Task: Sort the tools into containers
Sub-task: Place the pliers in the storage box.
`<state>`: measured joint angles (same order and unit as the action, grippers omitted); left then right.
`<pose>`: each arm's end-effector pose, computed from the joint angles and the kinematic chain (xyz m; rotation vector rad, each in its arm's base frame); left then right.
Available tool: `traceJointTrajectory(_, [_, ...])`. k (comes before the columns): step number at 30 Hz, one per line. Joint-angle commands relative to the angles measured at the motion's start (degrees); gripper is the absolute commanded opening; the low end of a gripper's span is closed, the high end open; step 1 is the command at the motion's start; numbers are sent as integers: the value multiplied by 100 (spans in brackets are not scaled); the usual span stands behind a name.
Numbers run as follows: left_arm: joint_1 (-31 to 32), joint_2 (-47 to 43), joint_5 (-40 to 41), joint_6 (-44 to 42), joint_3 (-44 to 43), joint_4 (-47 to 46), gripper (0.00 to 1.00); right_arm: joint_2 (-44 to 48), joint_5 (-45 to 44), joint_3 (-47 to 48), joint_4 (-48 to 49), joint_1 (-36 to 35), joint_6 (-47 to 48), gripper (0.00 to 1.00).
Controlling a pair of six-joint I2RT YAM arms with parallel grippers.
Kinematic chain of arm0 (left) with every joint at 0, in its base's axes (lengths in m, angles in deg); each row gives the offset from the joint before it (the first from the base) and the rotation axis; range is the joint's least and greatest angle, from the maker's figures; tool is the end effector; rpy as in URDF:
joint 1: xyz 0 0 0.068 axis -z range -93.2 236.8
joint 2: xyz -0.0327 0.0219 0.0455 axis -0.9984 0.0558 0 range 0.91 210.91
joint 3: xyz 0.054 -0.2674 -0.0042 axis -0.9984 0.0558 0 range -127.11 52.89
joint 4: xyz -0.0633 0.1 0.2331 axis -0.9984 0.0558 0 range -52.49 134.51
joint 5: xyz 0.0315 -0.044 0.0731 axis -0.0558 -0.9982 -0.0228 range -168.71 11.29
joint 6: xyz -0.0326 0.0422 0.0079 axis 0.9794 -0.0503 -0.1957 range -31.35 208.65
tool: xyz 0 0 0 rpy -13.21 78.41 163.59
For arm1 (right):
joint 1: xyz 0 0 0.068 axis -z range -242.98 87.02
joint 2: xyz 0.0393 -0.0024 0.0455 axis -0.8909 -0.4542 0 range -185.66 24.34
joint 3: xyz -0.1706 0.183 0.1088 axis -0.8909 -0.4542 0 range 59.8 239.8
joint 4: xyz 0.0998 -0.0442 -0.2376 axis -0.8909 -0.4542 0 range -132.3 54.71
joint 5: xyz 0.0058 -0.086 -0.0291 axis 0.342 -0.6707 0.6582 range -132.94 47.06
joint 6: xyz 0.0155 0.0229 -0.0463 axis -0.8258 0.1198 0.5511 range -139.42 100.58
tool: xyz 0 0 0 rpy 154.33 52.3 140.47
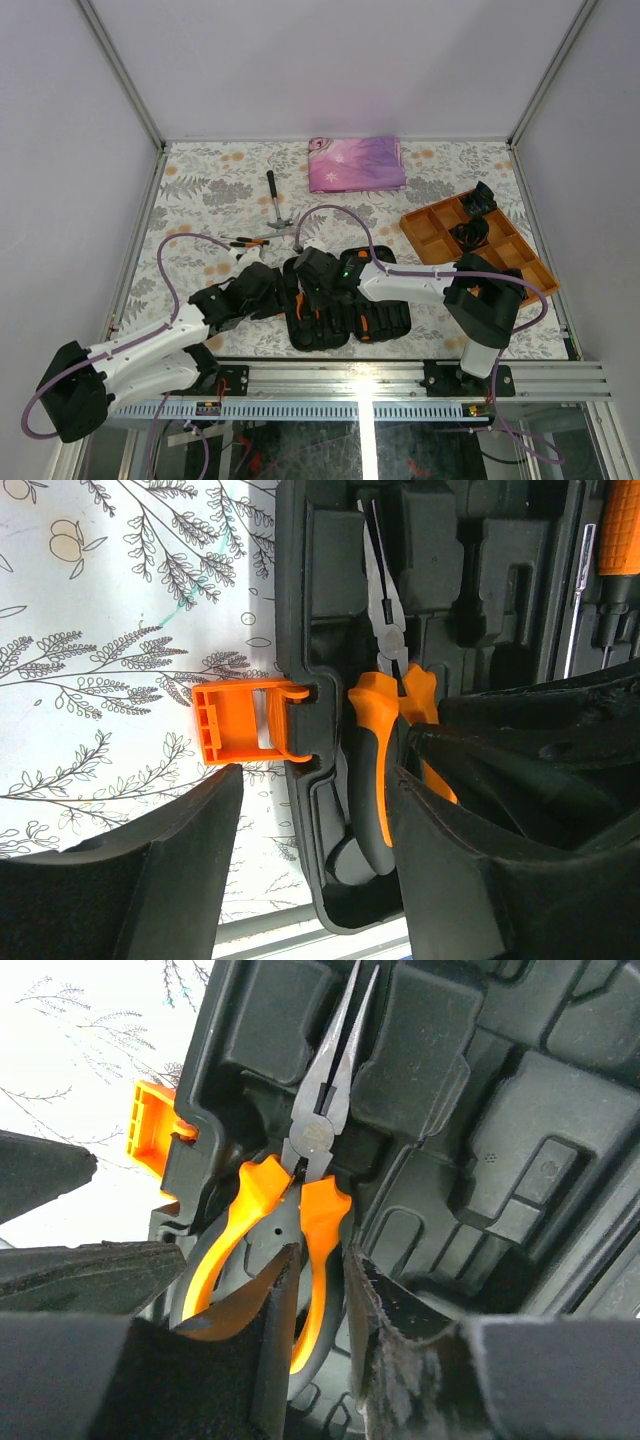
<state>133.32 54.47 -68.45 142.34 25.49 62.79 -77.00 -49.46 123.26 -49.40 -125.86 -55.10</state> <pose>0.1267 -0.1245 0.1864 -0.2372 2.5165 -0.5323 0.1721 0.3270 0.1831 -0.5544 2.5061 0.5748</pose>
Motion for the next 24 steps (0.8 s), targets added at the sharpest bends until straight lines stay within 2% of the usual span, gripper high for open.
traceJointTrajectory(1, [4, 51, -44, -52, 68, -303, 57, -16, -141, 208, 130, -19, 146, 34])
traceJointTrajectory(5, [4, 108, -69, -52, 91, -349, 56, 60, -3, 117, 311, -21, 78, 38])
traceJointTrajectory(16, [-2, 292, -151, -61, 172, -515, 53, 129, 332, -53, 669, 13, -70, 38])
traceJointTrajectory(24, [0, 278, -154, -78, 179, -515, 52, -126, 90, 144, 557, 30, -169, 39])
